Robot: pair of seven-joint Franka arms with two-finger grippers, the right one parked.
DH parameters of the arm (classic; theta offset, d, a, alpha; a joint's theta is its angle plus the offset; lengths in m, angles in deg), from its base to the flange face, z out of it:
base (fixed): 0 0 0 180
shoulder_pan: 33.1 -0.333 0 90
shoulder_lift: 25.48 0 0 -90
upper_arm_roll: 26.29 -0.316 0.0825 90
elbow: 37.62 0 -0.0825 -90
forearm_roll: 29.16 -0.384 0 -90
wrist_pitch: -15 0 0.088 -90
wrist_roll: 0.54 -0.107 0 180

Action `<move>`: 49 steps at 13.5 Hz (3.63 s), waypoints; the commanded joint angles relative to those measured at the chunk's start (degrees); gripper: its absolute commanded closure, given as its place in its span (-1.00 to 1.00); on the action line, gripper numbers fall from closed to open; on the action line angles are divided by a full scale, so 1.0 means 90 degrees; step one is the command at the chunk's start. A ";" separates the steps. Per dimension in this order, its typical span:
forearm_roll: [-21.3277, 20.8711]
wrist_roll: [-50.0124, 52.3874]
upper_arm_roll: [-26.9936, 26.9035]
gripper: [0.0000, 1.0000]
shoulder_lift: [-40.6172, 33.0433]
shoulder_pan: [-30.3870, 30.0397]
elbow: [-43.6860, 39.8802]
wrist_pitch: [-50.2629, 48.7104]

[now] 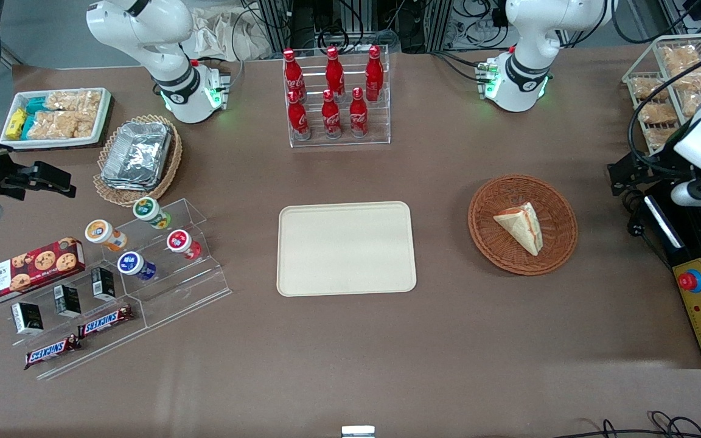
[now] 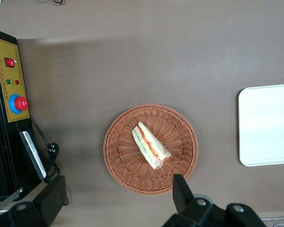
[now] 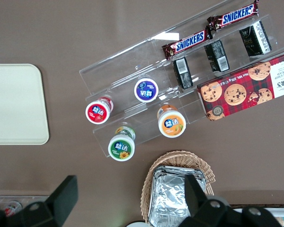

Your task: Place sandwich from basket to tray

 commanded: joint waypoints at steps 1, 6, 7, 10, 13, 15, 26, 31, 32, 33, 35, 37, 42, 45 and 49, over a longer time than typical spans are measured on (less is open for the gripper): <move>-0.0092 -0.0008 0.0026 -1.00 0.0176 -0.0015 -0.0289 -0.0068; 0.0335 0.0830 0.0075 -1.00 0.0089 0.0014 0.0159 -0.0108; 0.0415 0.0880 0.0075 -1.00 0.0079 0.0014 0.0247 -0.0088; 0.0484 0.1677 0.0084 -1.00 0.0108 0.0014 0.0481 0.0018; 0.0435 0.3442 0.0280 -1.00 -0.0135 0.0034 0.1436 0.0731; 0.0367 0.4141 0.0328 -1.00 -0.0466 0.0034 0.2401 0.1480; 0.0318 0.5292 0.0416 -1.00 -0.0567 -0.0044 0.5023 0.4158; 0.0298 0.5470 0.0416 -1.00 -0.0147 -0.0044 0.5724 0.5494; 0.0298 0.5471 0.0416 -1.00 -0.0088 -0.0044 0.5920 0.5827; 0.0298 0.5480 0.0416 -1.00 -0.0029 -0.0044 0.6086 0.6130; 0.0298 0.5480 0.0416 -1.00 0.0136 -0.0044 0.6370 0.6648; 0.0298 0.5471 0.0416 -0.95 0.0341 -0.0035 0.6566 0.7136; 0.0298 0.5422 0.0426 1.00 0.0362 -0.0005 0.6449 0.7187; 0.0095 0.5228 0.0436 1.00 0.0177 0.0005 0.6400 0.7119; -0.0044 0.4311 0.0397 1.00 -0.0262 -0.0044 0.6031 0.6146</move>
